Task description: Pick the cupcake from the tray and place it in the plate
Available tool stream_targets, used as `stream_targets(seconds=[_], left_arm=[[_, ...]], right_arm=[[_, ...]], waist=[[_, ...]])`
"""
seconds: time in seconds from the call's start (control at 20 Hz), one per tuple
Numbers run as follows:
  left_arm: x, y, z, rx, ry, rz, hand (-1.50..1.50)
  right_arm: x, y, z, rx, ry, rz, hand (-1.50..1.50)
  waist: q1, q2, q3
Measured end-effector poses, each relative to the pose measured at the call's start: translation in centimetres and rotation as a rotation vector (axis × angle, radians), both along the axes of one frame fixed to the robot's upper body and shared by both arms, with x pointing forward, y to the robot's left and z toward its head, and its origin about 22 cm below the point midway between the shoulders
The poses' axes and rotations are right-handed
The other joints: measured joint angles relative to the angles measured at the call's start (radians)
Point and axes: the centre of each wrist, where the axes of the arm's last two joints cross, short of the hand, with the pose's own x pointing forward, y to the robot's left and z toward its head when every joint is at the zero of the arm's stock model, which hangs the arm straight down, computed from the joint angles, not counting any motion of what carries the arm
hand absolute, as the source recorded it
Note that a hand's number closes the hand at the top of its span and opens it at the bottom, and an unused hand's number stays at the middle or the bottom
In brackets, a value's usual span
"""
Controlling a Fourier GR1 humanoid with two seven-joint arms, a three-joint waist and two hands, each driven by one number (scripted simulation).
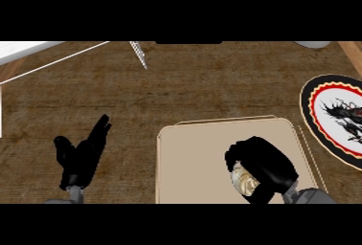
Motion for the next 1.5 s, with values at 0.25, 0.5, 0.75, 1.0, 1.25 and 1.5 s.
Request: stream_targets(seconds=[0.25, 0.5, 0.75, 1.0, 1.25, 1.5], left_arm=[[-0.6, 0.6, -0.4, 0.002, 0.002, 0.026, 0.0], [-1.0, 0.7, -0.1, 0.006, 0.015, 0.051, 0.0], [-0.9, 0.8, 0.0, 0.005, 0.01, 0.039, 0.0], [-0.8, 0.9, 0.2, 0.007, 0.005, 0.027, 0.0], [-0.3, 0.1, 0.3, 0.003, 0.003, 0.016, 0.0], [-0.1, 0.0, 0.2, 0.001, 0.005, 0.003, 0.0]], right_arm=[[-3.2, 0.0, 0.6, 0.168, -0.101, -0.169, 1.5], [-7.4, -0.8, 1.7, 0.304, -0.242, -0.399, 1.5], [-11.1, -0.9, 4.1, 0.453, -0.362, -0.577, 1.5], [-12.4, -3.1, 5.5, 0.575, -0.416, -0.747, 1.5], [-11.8, -6.2, 5.0, 0.713, -0.439, -0.857, 1.5], [-8.9, -11.1, 3.9, 0.768, -0.511, -0.93, 1.5]], waist=[[-0.031, -0.007, 0.001], [-0.051, -0.011, 0.001], [-0.043, -0.008, 0.0], [-0.025, -0.003, 0.0], [-0.015, 0.0, 0.001], [-0.004, 0.002, 0.001]])
